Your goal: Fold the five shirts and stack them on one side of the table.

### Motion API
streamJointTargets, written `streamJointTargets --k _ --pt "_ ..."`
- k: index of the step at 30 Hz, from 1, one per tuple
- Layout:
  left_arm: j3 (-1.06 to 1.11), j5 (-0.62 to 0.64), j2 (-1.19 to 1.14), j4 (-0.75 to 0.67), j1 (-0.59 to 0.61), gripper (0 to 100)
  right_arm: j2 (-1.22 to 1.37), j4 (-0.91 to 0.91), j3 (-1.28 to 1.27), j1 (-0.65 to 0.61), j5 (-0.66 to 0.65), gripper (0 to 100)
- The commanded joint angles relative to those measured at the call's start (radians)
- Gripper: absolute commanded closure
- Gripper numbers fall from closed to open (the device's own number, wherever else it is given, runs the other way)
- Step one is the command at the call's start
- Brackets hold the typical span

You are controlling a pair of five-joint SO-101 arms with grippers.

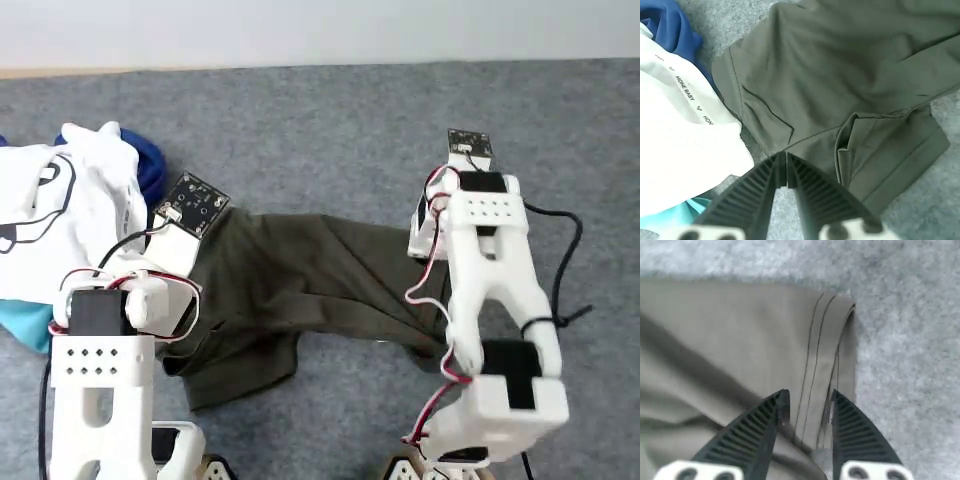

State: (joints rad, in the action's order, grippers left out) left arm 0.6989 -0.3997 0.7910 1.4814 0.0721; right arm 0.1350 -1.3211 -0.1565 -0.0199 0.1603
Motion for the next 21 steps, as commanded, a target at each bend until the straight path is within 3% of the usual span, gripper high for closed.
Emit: streamJointTargets --k 1,10,21 --pt "-0.001 0.009 0.011 -0.029 0.040 100 0.054 0.004 0.107 -0.030 0.034 86.6" --pt "0.051 0.005 0.011 -0.126 0.221 100 0.171 0.004 0.189 -0.051 0.035 86.7" --pt "0.051 0.005 0.011 -0.126 0.232 100 0.182 -0.065 0.249 -0.008 0.032 86.5"
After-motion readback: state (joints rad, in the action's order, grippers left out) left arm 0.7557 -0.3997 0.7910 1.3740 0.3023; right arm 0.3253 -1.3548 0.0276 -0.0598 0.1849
